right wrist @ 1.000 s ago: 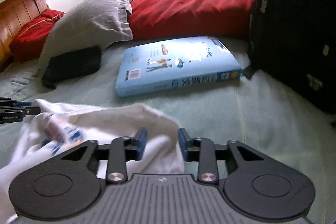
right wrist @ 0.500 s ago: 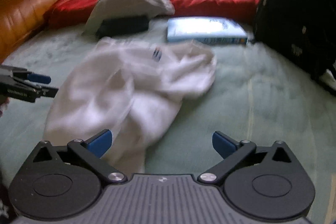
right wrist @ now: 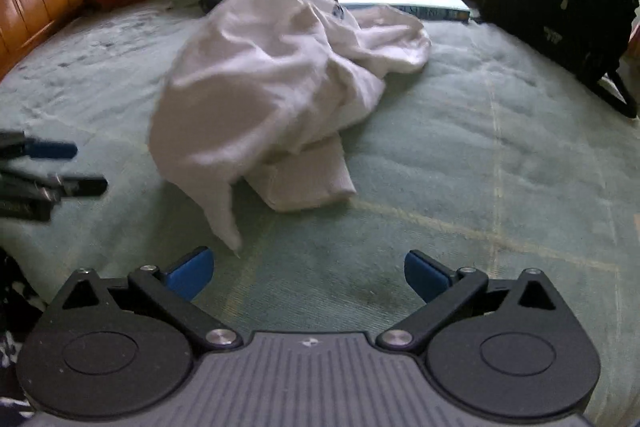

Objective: Fold clothes

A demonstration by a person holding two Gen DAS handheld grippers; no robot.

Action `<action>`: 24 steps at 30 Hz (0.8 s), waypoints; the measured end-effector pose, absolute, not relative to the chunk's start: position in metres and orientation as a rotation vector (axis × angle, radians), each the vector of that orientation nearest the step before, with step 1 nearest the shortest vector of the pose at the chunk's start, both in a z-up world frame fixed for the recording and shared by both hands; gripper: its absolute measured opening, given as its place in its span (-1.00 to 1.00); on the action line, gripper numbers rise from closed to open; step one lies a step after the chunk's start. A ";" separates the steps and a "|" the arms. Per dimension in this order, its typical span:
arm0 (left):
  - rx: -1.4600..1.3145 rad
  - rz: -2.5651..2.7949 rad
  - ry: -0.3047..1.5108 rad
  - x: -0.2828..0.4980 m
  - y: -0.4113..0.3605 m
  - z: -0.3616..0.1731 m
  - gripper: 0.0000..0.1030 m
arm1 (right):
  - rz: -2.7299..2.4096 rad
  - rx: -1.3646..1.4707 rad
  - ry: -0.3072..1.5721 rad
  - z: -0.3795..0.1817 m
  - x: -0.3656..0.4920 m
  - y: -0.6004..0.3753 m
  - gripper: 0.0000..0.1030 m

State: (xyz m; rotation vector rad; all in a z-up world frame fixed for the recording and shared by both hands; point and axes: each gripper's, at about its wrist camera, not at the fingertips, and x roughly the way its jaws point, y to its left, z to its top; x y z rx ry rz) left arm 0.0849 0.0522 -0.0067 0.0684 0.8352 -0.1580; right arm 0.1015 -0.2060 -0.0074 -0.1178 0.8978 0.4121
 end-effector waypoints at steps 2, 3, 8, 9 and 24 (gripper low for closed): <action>0.071 -0.136 0.824 0.081 0.055 -0.008 0.64 | 0.423 -0.101 0.868 0.003 0.100 -0.199 1.00; 0.064 -0.126 0.819 0.078 0.058 -0.009 0.66 | 0.424 -0.101 0.845 0.007 0.100 -0.194 1.00; 0.018 -0.086 0.820 0.070 0.072 -0.015 0.68 | 0.402 -0.116 0.726 0.014 0.110 -0.165 1.00; 0.018 -0.081 0.820 0.069 0.075 -0.016 0.68 | 0.406 -0.100 0.738 0.014 0.113 -0.159 1.00; 0.000 -0.064 0.816 0.072 0.095 -0.021 0.75 | 0.254 -0.331 0.722 -0.012 0.140 -0.096 1.00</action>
